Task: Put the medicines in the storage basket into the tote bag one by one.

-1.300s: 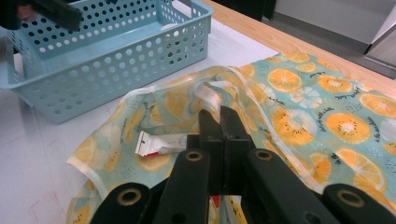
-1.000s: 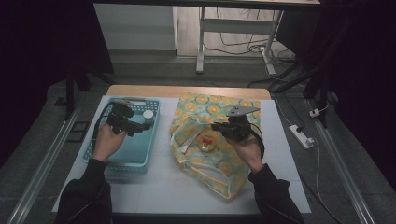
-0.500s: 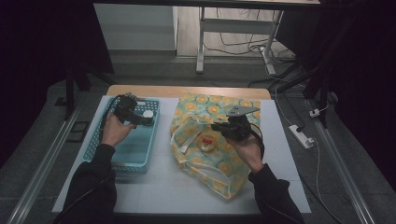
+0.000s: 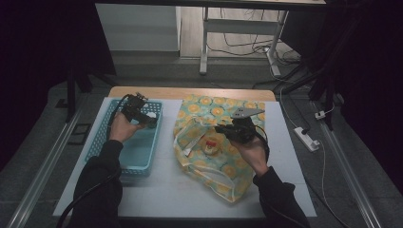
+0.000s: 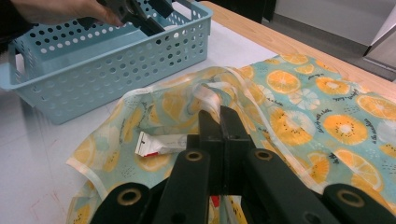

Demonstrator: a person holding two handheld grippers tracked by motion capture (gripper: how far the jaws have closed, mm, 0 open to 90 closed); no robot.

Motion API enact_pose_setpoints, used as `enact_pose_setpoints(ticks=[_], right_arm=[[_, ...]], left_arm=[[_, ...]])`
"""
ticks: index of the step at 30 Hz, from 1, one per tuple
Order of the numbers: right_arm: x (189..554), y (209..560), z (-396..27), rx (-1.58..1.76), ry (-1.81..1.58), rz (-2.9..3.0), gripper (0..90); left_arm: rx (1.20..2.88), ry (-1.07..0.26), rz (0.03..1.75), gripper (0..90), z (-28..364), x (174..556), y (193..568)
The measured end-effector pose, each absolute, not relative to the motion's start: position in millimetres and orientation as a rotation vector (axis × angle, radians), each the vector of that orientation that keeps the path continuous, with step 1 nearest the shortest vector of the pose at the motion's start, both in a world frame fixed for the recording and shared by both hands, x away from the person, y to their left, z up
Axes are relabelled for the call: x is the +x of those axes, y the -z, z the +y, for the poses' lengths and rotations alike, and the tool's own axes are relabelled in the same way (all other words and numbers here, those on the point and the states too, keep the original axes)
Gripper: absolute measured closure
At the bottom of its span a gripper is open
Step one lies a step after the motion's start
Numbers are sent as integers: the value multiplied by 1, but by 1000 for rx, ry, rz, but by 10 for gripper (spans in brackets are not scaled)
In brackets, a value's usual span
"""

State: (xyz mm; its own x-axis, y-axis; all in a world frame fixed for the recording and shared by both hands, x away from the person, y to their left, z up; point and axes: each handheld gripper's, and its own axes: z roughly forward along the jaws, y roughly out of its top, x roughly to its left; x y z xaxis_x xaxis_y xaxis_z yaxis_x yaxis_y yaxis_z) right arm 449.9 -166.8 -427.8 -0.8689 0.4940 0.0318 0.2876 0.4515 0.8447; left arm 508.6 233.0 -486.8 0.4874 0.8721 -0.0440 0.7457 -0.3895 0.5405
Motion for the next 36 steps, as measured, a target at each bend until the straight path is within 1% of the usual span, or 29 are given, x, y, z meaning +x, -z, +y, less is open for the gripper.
enact_pose_setpoints(ticks=[8,9,11,17,21,31,36], right_arm=[[450,427,-167,680,-1384,2482,900],[450,427,-168,679,-1384,2480,900],[450,426,-168,680,-1384,2480,900],[449,426,-167,676,-1386,2480,900],[449,426,-167,677,-1391,2479,900],[449,426,-167,680,-1396,2486,900],[449,427,-167,683,-1399,2489,900]], left_arm=[[2268,-278,1321,353,227,517,493],[2271,-272,1326,409,227,518,494],[2260,-254,1347,493,226,518,494],[2250,-248,1407,502,226,517,491],[2233,-240,1413,503,228,514,485],[2197,-236,1381,504,234,501,455],[2200,-256,1340,504,235,492,443]])
